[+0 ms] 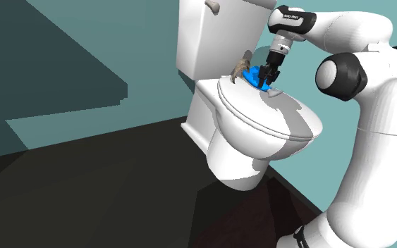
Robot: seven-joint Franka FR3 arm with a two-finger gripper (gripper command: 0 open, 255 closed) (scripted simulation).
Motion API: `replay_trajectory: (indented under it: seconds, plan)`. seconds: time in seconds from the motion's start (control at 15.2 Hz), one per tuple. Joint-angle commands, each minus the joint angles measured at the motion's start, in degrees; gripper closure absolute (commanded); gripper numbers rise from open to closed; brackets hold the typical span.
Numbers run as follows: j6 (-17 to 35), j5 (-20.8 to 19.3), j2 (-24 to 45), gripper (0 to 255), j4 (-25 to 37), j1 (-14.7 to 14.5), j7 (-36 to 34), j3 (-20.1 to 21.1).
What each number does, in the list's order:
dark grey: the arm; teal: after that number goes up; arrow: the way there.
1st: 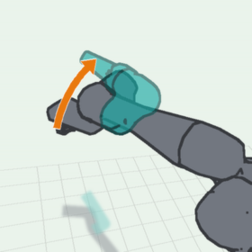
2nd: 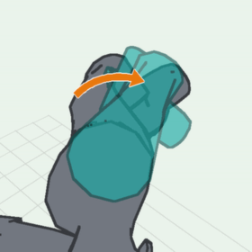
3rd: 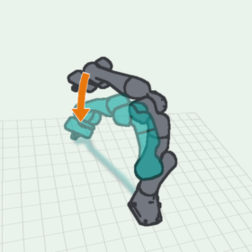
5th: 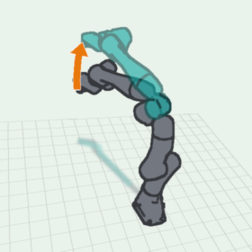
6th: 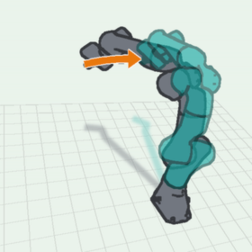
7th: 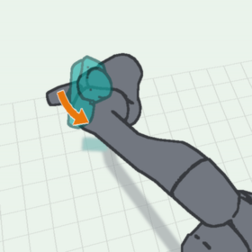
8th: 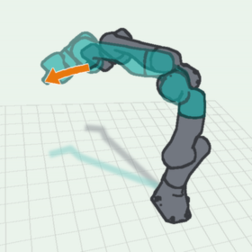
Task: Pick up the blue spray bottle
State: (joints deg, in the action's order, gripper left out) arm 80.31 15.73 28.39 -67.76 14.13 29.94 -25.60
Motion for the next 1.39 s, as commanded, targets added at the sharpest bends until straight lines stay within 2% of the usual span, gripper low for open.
replay_trajectory:
  seconds: [0.0, 0.2, 0.46, 0.92, 1.19, 1.32]
  plan:
    - [0.01, 0.01, 0.03, 255, -0.05, -0.04, 0.01, 0.05]
    - [-0.02, 0.06, 0.14, 255, 0.09, -0.03, -0.02, 0.07]
    - [-3.66, 0.44, 1.06, 255, 4.72, 0.86, -0.39, 0.13]
    - [-11.15, 1.76, 4.17, 255, 15.47, 3.36, -1.25, 0.53]
    - [-16.9, 3.27, 7.77, 255, 25.09, 5.98, -2.17, 1.19]
    - [-17.18, 3.33, 7.97, 255, 25.59, 6.15, -2.23, 1.27]
